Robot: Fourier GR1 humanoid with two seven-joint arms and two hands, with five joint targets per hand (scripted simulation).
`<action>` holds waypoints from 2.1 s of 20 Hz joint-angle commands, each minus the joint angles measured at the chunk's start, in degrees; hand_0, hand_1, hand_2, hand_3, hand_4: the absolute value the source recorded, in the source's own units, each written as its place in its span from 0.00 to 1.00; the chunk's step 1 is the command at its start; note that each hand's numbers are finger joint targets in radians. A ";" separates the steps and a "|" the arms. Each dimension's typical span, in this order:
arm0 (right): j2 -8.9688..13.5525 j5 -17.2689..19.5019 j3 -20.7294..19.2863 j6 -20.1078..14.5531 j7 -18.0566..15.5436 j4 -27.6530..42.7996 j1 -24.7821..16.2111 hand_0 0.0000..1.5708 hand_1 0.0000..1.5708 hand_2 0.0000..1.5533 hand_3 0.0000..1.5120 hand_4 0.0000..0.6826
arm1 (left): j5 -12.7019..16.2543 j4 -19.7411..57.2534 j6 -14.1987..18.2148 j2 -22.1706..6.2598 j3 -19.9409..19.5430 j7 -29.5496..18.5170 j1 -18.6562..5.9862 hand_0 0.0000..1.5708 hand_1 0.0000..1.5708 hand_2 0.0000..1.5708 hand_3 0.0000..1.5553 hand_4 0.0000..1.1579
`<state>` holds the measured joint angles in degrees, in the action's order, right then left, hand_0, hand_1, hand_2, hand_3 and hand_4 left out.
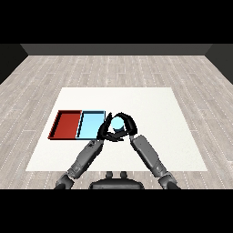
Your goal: Pick the blue can and put it in the blue box
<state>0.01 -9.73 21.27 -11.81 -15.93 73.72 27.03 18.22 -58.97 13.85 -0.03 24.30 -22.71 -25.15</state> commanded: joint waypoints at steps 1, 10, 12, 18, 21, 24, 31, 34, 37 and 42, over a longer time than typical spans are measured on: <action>-0.01 -0.89 0.74 0.91 -0.18 -1.38 0.28 0.91 0.91 0.92 0.92 0.92 | 2.95 0.41 4.42 0.03 4.65 1.61 -3.03 0.00 0.00 0.00 0.00 0.00; -0.01 -4.24 9.23 -6.10 -3.59 -5.12 3.63 0.84 0.84 0.92 0.92 0.90 | 0.30 1.42 1.99 0.03 3.83 -3.46 0.62 0.00 0.00 0.00 0.00 0.15; -0.01 -2.96 9.55 -6.45 -0.59 -2.38 3.78 0.81 0.81 0.91 0.92 0.90 | -6.75 1.13 12.30 -0.07 6.85 1.76 -3.30 0.17 0.17 0.33 0.00 0.49; 0.04 -7.62 12.86 -8.44 -0.94 -3.86 6.48 0.94 0.94 0.95 0.93 0.88 | -11.64 2.95 13.54 -2.43 7.55 2.39 -4.68 0.25 0.25 0.37 0.06 0.11; 0.06 -6.65 11.18 -7.23 0.58 -3.70 8.46 0.93 0.93 0.94 0.92 0.87 | -16.10 8.40 14.83 -1.53 9.06 2.68 -8.76 0.00 0.00 0.10 0.00 0.27; 0.06 -9.53 13.73 -8.45 -2.00 -5.79 9.39 0.93 0.93 0.94 0.92 0.88 | -6.56 -1.96 14.52 -0.12 3.53 2.32 -1.84 0.29 0.29 0.41 0.22 0.62; 0.06 -11.90 13.53 -6.65 -4.70 -8.97 10.00 0.91 0.91 0.94 0.92 0.87 | -5.17 -0.98 15.92 -0.07 5.51 3.08 -4.42 0.41 0.41 0.48 0.33 0.58; 0.05 -10.46 14.25 -6.57 -6.27 -7.50 6.30 0.91 0.91 0.93 0.92 0.86 | -5.65 2.40 14.37 -0.07 3.93 0.58 -3.05 0.53 0.53 0.56 0.47 0.58; 0.04 -11.69 15.12 -11.16 -1.41 -5.50 10.06 0.91 0.91 0.94 0.92 0.84 | -1.34 0.58 13.98 -0.04 5.06 0.51 -1.20 0.90 0.90 0.89 0.82 0.52; 0.04 -14.35 11.28 -4.97 -4.08 -4.65 3.94 0.69 0.69 0.72 0.53 0.00 | 1.23 8.43 10.92 -0.04 2.47 -0.88 -5.30 1.00 1.00 0.98 0.95 0.66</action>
<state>0.93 -22.33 33.49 -18.74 -19.24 69.06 33.00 16.72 -57.43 26.09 -1.16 28.31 -23.08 -25.53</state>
